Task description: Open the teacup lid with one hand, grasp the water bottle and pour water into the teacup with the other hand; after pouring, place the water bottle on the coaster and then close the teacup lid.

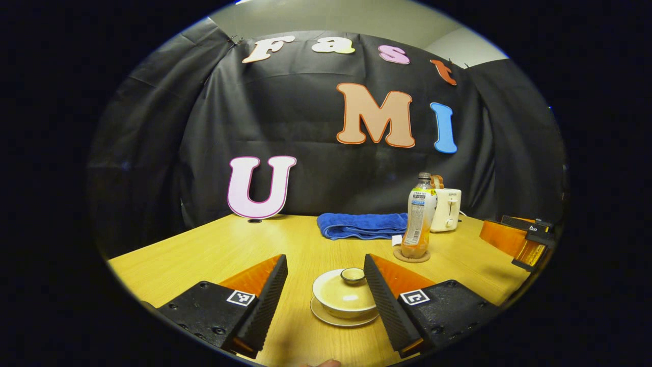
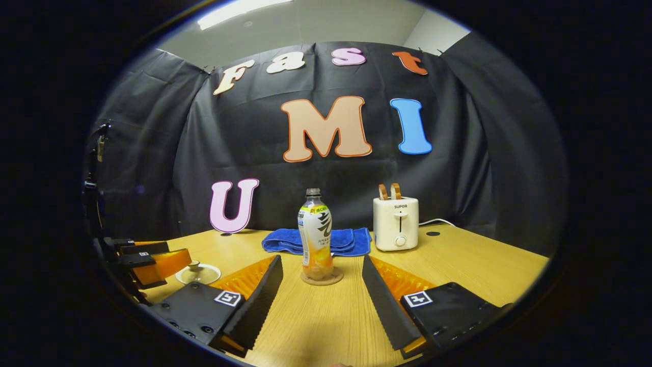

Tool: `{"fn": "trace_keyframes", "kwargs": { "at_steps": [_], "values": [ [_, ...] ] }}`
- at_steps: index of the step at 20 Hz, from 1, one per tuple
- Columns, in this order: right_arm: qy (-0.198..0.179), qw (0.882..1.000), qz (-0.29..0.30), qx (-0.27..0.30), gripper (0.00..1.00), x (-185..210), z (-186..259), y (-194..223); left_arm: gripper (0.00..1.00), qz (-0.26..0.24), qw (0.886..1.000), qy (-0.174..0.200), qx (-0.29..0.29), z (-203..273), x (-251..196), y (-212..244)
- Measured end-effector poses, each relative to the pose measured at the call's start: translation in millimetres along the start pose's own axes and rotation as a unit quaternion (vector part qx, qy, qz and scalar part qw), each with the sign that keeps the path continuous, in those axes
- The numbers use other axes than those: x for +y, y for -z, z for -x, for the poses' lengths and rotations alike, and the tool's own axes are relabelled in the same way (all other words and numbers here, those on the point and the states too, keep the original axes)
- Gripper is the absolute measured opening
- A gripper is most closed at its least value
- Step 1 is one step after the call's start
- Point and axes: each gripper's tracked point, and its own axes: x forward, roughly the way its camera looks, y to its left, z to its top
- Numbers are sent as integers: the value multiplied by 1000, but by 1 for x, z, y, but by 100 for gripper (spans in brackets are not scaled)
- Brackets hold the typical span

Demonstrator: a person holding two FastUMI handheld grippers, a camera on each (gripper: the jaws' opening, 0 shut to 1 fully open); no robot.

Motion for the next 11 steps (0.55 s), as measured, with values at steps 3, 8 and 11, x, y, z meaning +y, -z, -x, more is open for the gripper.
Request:
{"fn": "trace_keyframes", "kwargs": {
  "at_steps": [3, 8, 11],
  "values": [
    [6, 1000, 3, 3, 95, 1, 6, 7, 87, 1, 1000, 5, -1, 5, -4, 1],
    [4, 1000, 11, 9, 98, 7, 11, 18, 87, -2, 1000, 7, -6, 12, -6, 2],
    [6, 1000, 9, 8, 98, 7, 13, 19, 87, -8, 1000, 9, -7, 12, -8, 2]
  ]
}}
